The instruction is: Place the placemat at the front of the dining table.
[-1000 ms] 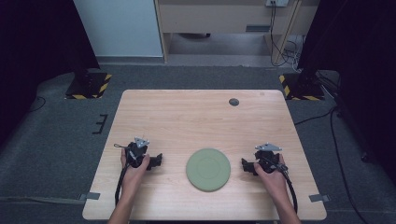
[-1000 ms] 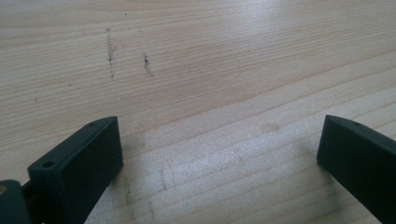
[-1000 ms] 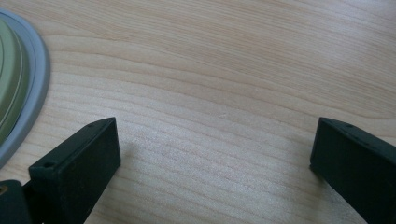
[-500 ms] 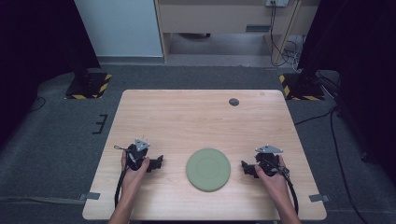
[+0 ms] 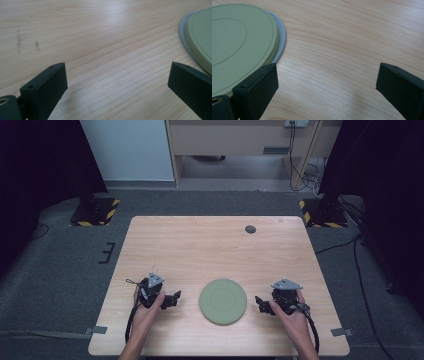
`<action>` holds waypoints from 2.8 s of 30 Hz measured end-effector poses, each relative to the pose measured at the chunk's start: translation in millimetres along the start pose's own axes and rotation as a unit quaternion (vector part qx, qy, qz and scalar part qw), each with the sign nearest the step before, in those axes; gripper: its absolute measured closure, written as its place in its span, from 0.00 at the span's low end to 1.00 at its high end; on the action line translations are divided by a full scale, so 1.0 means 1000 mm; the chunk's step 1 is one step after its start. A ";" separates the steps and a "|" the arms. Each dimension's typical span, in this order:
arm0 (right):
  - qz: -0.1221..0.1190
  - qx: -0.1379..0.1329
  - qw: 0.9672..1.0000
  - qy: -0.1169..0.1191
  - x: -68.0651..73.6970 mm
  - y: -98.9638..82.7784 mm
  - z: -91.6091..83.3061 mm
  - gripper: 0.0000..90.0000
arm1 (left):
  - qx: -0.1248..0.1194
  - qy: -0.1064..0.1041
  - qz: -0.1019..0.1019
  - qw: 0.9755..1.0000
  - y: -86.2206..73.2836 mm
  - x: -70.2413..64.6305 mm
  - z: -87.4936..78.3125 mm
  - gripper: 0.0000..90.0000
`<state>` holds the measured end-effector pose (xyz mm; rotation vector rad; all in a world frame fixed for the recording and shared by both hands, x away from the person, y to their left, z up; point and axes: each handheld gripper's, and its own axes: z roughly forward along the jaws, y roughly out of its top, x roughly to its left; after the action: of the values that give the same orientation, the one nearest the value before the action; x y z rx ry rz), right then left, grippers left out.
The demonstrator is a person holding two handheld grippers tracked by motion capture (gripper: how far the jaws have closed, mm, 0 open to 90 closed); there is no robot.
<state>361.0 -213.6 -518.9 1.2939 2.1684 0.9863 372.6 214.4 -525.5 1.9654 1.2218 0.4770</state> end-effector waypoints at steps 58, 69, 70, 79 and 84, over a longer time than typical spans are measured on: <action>-0.052 0.015 0.998 0.010 0.032 0.002 0.018 0.05 | 0.018 -0.068 0.036 0.997 0.006 -0.059 0.029 0.00; -0.051 0.016 0.999 0.002 0.032 0.003 0.018 0.06 | 0.018 -0.070 0.035 0.997 0.006 -0.058 0.026 0.01; -0.054 0.018 0.998 0.003 0.032 0.003 0.017 0.06 | 0.020 -0.070 0.040 0.997 0.005 -0.058 0.025 0.01; -0.065 0.016 0.998 0.014 0.036 0.002 0.014 0.06 | 0.026 -0.062 0.045 0.997 0.004 -0.056 0.025 0.02; -0.062 0.016 0.998 0.010 0.036 0.002 0.015 0.05 | 0.027 -0.055 0.041 0.997 0.005 -0.056 0.027 0.00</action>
<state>355.6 -175.8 -527.3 1.1532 2.2569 0.9227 366.4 153.2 -534.9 2.0656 1.0985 0.3743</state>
